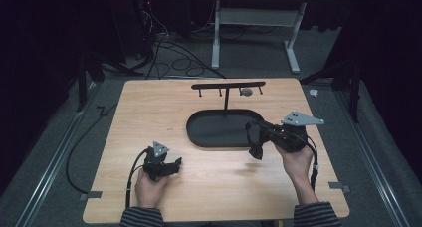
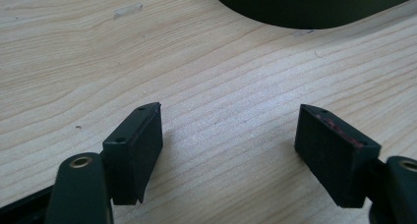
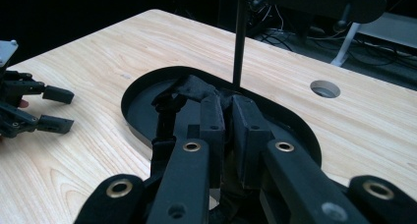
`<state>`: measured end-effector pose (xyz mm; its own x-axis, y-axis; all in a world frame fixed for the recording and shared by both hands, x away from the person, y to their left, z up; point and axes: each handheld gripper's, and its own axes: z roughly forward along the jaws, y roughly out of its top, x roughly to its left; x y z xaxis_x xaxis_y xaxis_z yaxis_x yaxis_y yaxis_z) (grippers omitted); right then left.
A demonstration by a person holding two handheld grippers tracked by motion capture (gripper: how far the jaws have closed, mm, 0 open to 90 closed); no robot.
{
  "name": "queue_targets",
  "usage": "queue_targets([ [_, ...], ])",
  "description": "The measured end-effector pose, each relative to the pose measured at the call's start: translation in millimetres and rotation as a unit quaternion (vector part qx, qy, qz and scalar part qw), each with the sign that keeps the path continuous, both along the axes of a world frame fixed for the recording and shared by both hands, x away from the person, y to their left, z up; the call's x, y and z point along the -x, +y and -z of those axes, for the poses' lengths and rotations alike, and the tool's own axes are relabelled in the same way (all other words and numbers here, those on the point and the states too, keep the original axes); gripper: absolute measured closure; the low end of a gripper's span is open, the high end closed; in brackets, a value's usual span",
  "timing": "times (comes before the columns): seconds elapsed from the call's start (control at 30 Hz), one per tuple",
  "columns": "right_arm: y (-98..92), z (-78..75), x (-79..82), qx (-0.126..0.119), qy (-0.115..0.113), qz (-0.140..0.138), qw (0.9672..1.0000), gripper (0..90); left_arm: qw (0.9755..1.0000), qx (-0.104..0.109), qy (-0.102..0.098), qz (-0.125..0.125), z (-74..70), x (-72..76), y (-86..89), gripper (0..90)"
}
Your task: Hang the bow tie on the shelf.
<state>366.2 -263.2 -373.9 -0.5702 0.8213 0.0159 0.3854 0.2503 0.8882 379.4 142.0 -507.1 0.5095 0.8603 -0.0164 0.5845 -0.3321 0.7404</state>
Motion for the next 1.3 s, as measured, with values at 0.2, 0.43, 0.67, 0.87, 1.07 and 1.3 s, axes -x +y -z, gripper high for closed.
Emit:
queue_targets([
  [0.2, -1.8, -4.2, -7.1, 0.001, 0.001, 0.008, 1.0, 85.6, 1.0, 0.0, 0.0, 0.0, 0.0, 0.0, 0.0, 26.8],
  [0.43, -1.5, -12.3, -15.5, 0.002, -0.006, 0.013, 0.9999, 85.6, 1.0, 0.0, 0.0, 0.0, 0.0, 0.0, 0.0, 26.8],
  [0.67, -0.6, -19.2, -23.5, 0.001, -0.009, 0.015, 0.9999, 85.7, 1.0, 0.0, 0.0, 0.0, 0.0, 0.0, 0.0, 26.7],
  [0.87, 2.1, -23.2, -32.1, -0.007, -0.011, 0.019, 0.9997, 85.7, 1.0, 0.0, 0.0, 0.0, 0.0, 0.0, 0.0, 26.7],
  [1.07, 7.5, -27.8, -42.1, -0.002, -0.011, 0.02, 0.9997, 85.6, 1.0, 0.0, 0.0, 0.0, 0.0, 0.0, 0.0, 26.7],
  [1.3, 12.7, -33.2, -56.3, -0.002, -0.008, 0.024, 0.9997, 85.6, 1.0, 0.0, 0.0, 0.0, 0.1, 0.0, 0.0, 26.7],
])
